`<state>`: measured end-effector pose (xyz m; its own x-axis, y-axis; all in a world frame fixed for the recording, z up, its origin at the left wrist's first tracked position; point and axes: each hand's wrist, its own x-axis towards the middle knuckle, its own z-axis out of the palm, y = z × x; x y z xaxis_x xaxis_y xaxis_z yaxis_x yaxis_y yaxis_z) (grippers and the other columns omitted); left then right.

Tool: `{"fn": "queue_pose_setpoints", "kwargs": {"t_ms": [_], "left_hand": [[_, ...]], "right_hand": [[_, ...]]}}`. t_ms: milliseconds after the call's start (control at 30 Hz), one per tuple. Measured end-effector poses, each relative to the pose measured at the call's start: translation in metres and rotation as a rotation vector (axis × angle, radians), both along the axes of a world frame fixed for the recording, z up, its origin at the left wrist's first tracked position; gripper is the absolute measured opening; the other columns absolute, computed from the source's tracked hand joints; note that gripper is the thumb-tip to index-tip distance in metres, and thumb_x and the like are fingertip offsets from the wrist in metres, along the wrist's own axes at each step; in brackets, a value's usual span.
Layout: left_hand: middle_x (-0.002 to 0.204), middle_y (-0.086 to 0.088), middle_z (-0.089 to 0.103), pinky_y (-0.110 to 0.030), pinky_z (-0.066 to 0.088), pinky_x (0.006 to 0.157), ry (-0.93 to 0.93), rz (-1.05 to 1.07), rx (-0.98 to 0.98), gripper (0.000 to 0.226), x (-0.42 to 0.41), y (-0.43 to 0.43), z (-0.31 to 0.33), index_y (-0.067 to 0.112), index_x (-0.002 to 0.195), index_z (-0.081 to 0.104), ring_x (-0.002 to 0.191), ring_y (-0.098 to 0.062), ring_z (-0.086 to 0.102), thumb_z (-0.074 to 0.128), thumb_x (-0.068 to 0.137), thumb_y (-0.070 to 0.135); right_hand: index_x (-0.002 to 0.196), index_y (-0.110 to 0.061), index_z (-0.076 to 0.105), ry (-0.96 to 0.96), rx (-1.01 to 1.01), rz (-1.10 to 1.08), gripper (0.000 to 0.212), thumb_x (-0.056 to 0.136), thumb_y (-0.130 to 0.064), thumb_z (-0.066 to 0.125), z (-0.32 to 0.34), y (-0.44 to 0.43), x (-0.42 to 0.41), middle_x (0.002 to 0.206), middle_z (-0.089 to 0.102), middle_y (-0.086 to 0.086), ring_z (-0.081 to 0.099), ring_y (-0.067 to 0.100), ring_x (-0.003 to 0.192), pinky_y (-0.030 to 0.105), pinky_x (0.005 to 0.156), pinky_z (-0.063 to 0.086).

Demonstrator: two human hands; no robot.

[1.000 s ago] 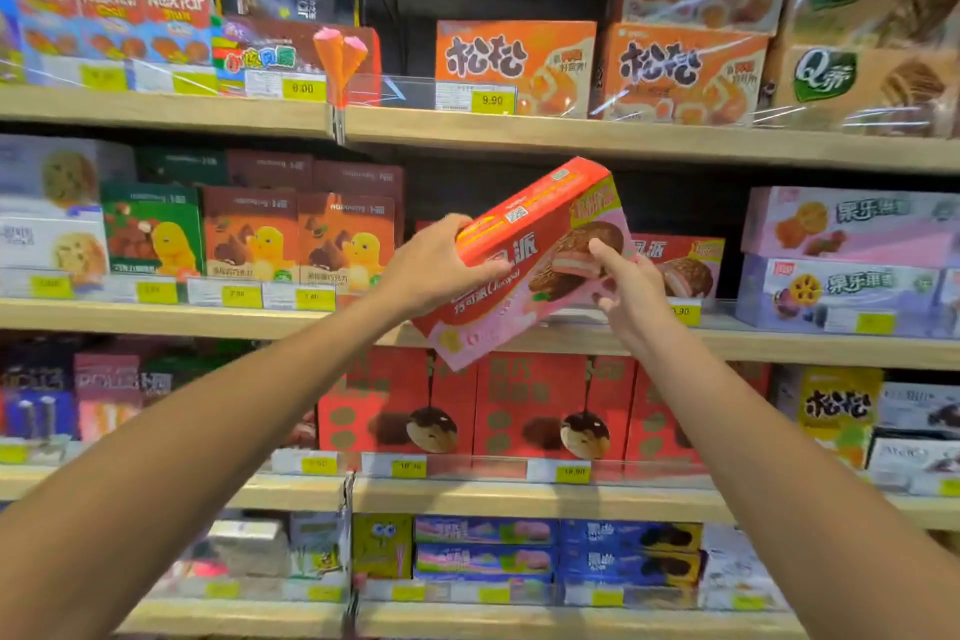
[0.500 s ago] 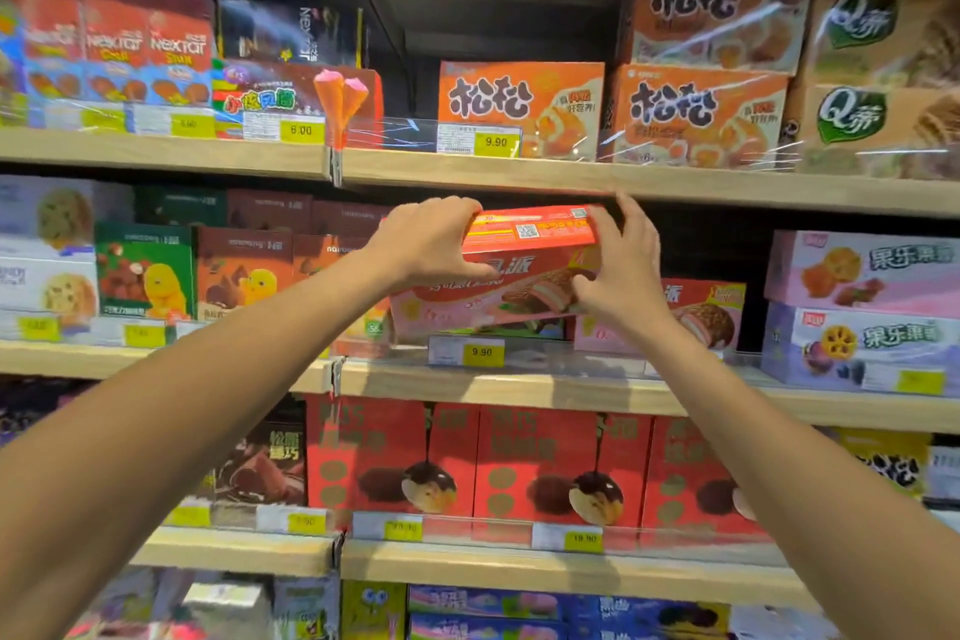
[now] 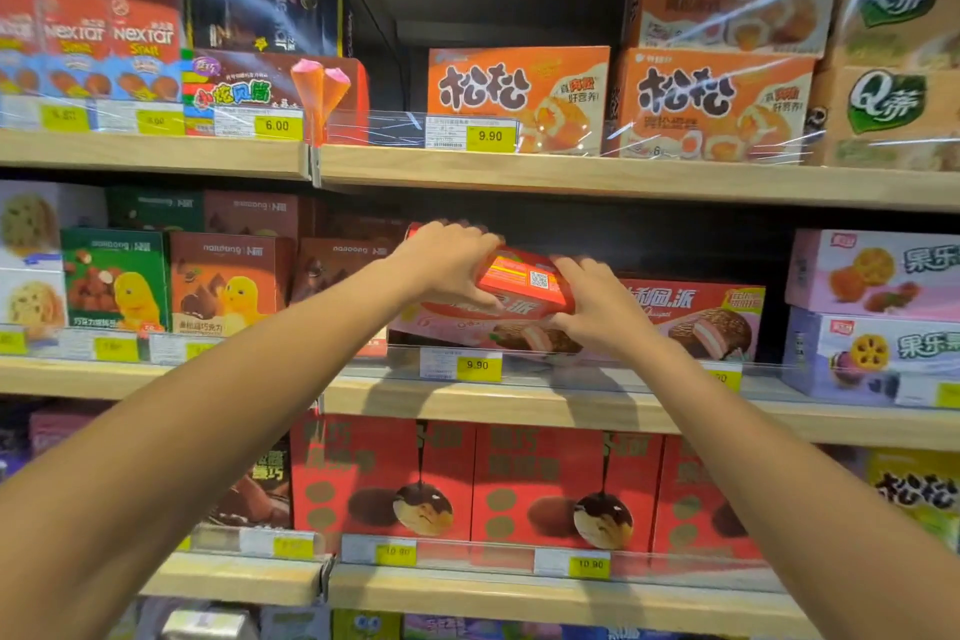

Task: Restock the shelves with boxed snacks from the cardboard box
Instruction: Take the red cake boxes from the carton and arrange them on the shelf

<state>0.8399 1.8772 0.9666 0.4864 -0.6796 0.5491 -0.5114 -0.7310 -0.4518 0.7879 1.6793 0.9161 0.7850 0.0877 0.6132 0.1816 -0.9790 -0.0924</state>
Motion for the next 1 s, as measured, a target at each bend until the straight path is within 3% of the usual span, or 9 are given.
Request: {"fn": "queue_pose_setpoints", "kwargs": {"t_ms": [233, 433, 633, 767, 1000], "left_hand": [[0.121, -0.005, 0.059, -0.028, 0.043, 0.08, -0.021, -0.005, -0.033, 0.082, 0.003, -0.003, 0.006, 0.014, 0.138, 0.038, 0.108, -0.021, 0.057, 0.055, 0.078, 0.068], [0.112, -0.003, 0.061, -0.024, 0.038, 0.071, 0.018, -0.023, -0.063, 0.067, 0.008, -0.002, 0.003, 0.013, 0.121, 0.048, 0.086, -0.013, 0.048, 0.055, 0.079, 0.066], [0.113, -0.002, 0.062, -0.026, 0.043, 0.071, 0.036, -0.025, -0.075, 0.071, 0.013, -0.003, 0.001, 0.015, 0.123, 0.048, 0.09, -0.015, 0.055, 0.054, 0.077, 0.069], [0.118, -0.002, 0.061, -0.026, 0.044, 0.076, 0.042, -0.048, -0.107, 0.075, 0.014, -0.002, 0.0, 0.015, 0.13, 0.046, 0.103, -0.018, 0.059, 0.055, 0.077, 0.068], [0.113, -0.002, 0.061, -0.024, 0.042, 0.072, 0.072, -0.057, -0.148, 0.066, 0.01, -0.009, -0.004, 0.014, 0.12, 0.048, 0.092, -0.016, 0.056, 0.057, 0.078, 0.065]], "right_hand": [[0.143, -0.018, 0.03, 0.017, 0.046, 0.027, 0.071, 0.084, -0.032, 0.068, 0.005, -0.005, 0.011, 0.133, 0.045, 0.009, 0.044, 0.024, 0.122, 0.041, 0.097, 0.047], [0.145, -0.021, 0.025, 0.048, 0.057, 0.037, 0.074, 0.084, -0.031, 0.067, 0.006, -0.005, 0.017, 0.136, 0.042, 0.009, 0.043, 0.027, 0.126, 0.047, 0.096, 0.049], [0.146, -0.021, 0.026, 0.031, 0.017, 0.011, 0.075, 0.085, -0.032, 0.067, 0.008, -0.006, 0.017, 0.139, 0.04, 0.009, 0.041, 0.027, 0.127, 0.045, 0.099, 0.047], [0.146, -0.021, 0.026, 0.023, -0.004, 0.002, 0.074, 0.085, -0.032, 0.066, 0.011, -0.006, 0.015, 0.141, 0.039, 0.009, 0.04, 0.027, 0.128, 0.045, 0.1, 0.045], [0.147, -0.021, 0.025, 0.022, -0.028, -0.025, 0.075, 0.085, -0.033, 0.066, 0.015, -0.012, 0.01, 0.144, 0.035, 0.01, 0.034, 0.029, 0.133, 0.047, 0.104, 0.041]]}}
